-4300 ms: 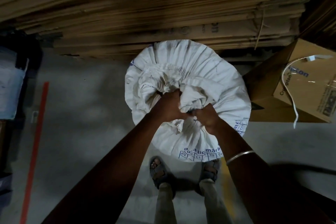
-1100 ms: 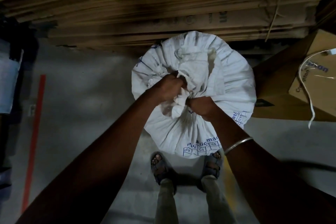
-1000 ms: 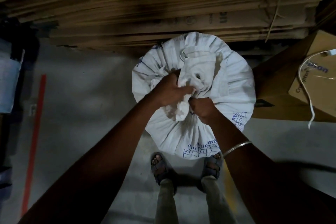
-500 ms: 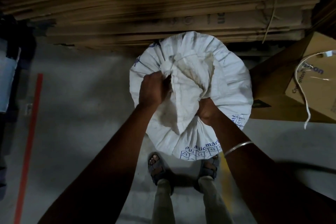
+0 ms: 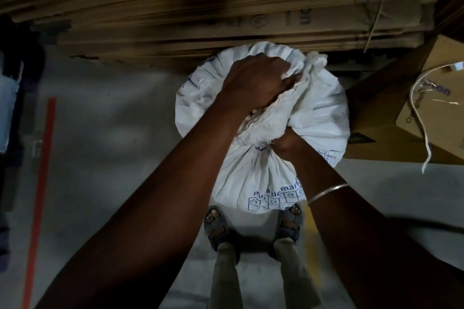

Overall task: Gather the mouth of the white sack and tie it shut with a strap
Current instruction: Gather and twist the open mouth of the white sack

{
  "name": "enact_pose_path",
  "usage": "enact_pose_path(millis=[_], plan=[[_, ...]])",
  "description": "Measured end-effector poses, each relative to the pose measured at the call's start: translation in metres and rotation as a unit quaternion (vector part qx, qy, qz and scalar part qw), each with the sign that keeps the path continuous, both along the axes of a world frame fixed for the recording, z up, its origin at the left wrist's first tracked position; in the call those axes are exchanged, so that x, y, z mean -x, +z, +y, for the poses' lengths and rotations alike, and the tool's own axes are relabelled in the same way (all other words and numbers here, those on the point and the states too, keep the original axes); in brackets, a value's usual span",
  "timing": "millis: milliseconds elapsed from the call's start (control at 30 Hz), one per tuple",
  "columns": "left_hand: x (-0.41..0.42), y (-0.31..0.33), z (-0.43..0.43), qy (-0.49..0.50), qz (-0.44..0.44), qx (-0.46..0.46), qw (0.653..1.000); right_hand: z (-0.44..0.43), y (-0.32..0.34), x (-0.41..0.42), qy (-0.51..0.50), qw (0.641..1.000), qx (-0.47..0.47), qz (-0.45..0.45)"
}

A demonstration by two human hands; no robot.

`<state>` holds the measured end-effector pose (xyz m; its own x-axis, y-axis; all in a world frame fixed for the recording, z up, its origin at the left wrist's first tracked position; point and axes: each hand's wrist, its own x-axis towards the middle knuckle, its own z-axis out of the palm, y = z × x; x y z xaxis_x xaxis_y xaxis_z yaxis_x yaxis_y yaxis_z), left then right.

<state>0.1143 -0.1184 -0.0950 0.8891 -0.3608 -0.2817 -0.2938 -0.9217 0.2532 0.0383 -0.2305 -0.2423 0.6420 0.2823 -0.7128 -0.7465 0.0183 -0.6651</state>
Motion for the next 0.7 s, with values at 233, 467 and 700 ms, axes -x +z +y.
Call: enact_pose_path(millis=[233,467,700], plan=[[-0.033,0.014,0.02,0.073,0.209,0.114,0.968,-0.003,0.007,0.012,-0.007,0.999,0.048,-0.011],[-0.007,-0.045,0.109,0.069,0.242,0.021,0.968,0.011,0.021,0.011,-0.226,0.971,-0.008,0.076],[0.052,-0.075,0.051,0.029,0.2,0.099,0.974,0.012,0.028,0.003,-0.169,0.983,-0.012,0.064]])
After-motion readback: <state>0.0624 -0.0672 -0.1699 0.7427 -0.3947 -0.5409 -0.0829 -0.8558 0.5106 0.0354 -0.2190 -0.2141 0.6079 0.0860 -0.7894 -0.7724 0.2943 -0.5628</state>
